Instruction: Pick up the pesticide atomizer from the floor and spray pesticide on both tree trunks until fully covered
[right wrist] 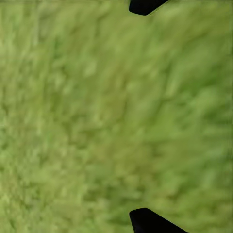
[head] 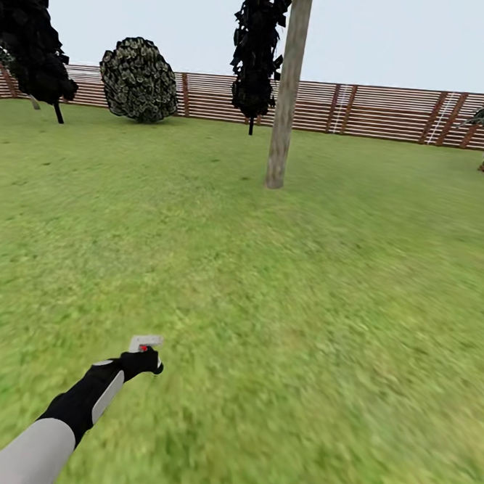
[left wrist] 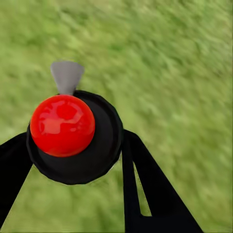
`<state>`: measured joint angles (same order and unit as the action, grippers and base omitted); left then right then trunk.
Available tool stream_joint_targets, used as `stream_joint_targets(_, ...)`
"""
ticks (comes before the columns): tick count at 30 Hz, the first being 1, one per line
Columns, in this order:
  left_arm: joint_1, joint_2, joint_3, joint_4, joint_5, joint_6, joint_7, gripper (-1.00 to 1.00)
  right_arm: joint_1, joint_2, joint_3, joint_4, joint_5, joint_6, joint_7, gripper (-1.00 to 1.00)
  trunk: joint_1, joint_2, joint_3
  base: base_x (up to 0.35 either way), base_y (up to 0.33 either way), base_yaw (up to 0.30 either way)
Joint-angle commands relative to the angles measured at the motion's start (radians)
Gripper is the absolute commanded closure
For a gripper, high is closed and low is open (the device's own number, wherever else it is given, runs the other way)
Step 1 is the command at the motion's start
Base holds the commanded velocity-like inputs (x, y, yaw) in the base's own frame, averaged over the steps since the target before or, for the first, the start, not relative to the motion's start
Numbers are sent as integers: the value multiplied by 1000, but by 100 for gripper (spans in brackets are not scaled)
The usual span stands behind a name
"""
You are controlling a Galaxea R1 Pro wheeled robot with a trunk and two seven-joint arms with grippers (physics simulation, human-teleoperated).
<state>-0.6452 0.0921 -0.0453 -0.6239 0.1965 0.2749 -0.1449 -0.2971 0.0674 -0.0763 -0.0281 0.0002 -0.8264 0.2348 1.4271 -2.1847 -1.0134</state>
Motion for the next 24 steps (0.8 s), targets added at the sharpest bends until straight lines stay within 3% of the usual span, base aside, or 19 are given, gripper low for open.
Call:
stream_joint_targets(1, 0, 1, -3, -1, 11, 6, 0, 100, 0, 0, -8, 1, 0, -2, 8, -100, 0, 0, -1, 339, 0, 0)
stream_joint_targets(24, 1, -1, -2, -1, 14, 6, -7, 100, 0, 0, -8, 1, 0, -2, 8, -100, 0, 0, -1, 339, 0, 0)
